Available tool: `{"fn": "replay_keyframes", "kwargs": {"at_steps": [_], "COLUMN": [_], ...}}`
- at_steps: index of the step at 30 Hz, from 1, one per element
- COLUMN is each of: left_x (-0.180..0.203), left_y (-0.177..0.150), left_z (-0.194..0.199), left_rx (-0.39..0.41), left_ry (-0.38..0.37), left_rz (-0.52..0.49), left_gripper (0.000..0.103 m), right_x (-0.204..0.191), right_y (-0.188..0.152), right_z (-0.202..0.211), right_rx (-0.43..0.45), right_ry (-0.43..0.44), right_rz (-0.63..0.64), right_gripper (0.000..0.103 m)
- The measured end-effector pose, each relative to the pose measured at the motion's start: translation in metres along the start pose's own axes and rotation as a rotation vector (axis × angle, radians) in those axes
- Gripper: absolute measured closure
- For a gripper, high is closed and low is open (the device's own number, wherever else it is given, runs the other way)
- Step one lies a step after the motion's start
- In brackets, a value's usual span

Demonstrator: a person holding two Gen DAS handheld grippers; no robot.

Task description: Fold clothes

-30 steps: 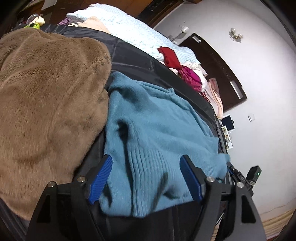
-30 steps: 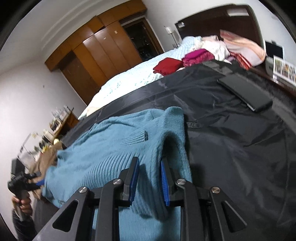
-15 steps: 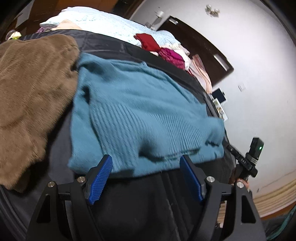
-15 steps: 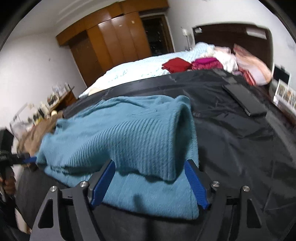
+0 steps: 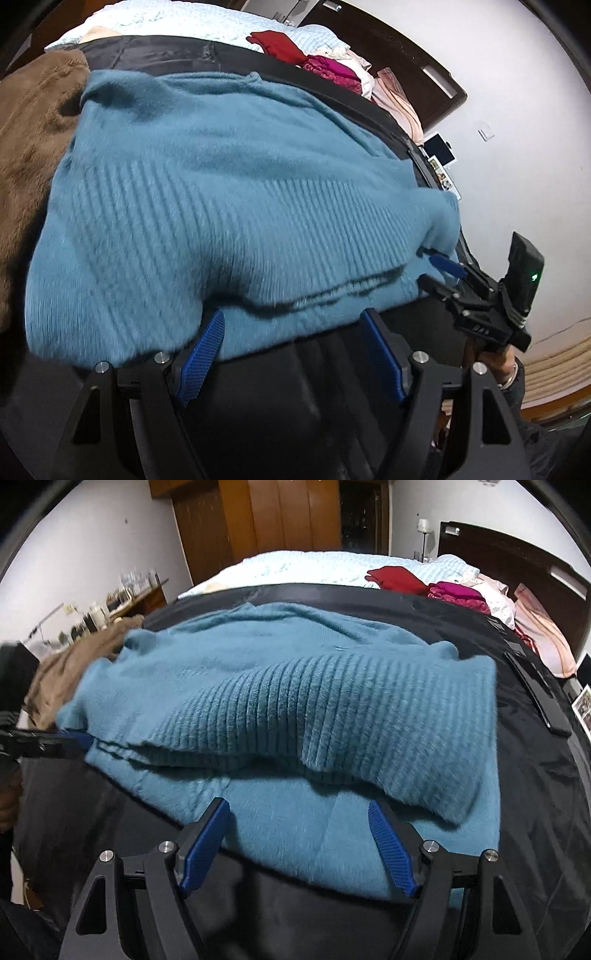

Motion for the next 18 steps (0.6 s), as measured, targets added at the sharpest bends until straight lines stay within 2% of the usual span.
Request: {"fn": "replay_keyframes", "kwargs": {"at_steps": [8,18], "left_x": [-0.005,-0.009], "left_y": [0.023,0.087], "left_z": [-0.004,0.008], "left_rx": [0.026,0.125], "left_ry": [0.001,0.007], "left_rz": [0.049,0.057], "left_gripper": [0.024,0.024], "right_x": [0.002,0.025], "right_y": [0.023,0.090], "right_z": [-0.020,-0.024], "right_rx": [-0.029,0.092], "right_ry": [-0.021,-0.021], "right_rz": [-0.017,-0.130], "right_gripper": [0.024,0.024]}}
Point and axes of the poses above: each gripper's, at about its wrist camera, not at the fingertips, and z roughly against the way its jaws point, x to its right, y to its top, the point moved 8 cm from there along -z, roughly the way its jaws point, and after that the axes turned 3 degrees about -z, right-handed, at the moved point
